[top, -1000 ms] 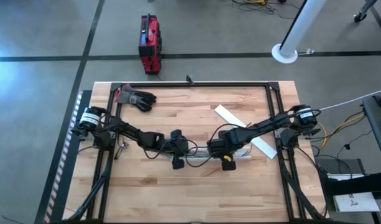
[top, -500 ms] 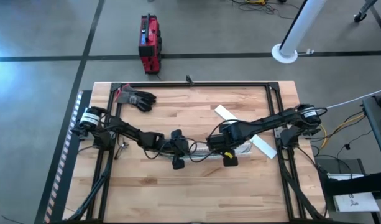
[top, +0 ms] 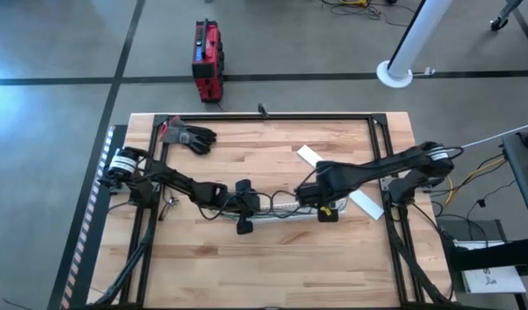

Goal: Ziptie cables
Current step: Put the zip-tied cables into the white cable duct

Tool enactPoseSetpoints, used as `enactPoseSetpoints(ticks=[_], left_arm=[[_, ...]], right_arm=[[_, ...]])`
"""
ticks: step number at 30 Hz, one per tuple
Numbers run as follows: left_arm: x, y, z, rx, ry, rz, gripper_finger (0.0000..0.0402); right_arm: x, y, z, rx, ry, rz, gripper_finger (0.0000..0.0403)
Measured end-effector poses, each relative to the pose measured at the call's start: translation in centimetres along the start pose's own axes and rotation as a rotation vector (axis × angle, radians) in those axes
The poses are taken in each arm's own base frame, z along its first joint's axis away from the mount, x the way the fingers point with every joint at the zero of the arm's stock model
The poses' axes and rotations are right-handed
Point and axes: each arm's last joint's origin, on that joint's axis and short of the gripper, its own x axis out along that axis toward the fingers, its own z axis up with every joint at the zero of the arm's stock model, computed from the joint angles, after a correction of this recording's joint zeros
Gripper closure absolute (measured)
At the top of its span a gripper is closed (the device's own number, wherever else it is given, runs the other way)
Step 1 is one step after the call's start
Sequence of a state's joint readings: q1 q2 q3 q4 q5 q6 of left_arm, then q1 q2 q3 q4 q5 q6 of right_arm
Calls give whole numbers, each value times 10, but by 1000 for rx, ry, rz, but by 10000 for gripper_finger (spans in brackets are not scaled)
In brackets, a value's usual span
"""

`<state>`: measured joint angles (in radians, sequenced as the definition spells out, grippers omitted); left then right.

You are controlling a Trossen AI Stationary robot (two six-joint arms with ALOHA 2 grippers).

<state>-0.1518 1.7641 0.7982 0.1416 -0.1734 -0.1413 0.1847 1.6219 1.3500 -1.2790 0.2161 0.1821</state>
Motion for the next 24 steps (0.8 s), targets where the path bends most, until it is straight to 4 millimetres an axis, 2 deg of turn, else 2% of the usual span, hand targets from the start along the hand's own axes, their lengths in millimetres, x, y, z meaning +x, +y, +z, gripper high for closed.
enactPoseSetpoints(ticks=[7, 12, 15, 18, 24], left_arm=[[-9, -2, 0, 36, 21, -6, 401], [-13, -8, -5, 65, 76, -20, 400], [-14, -11, -6, 73, 87, -53, 401], [-16, -16, -8, 88, 109, -74, 400], [-29, -20, -12, 114, 173, -95, 401]], right_arm=[[-52, -2, -40, 92, -240, -58, 273], [-66, -8, -73, 189, -360, -69, 281], [-59, -10, -86, 233, -389, -53, 276], [-44, -9, -93, 286, -422, -34, 263], [15, 2, -95, 358, -423, -18, 231]])
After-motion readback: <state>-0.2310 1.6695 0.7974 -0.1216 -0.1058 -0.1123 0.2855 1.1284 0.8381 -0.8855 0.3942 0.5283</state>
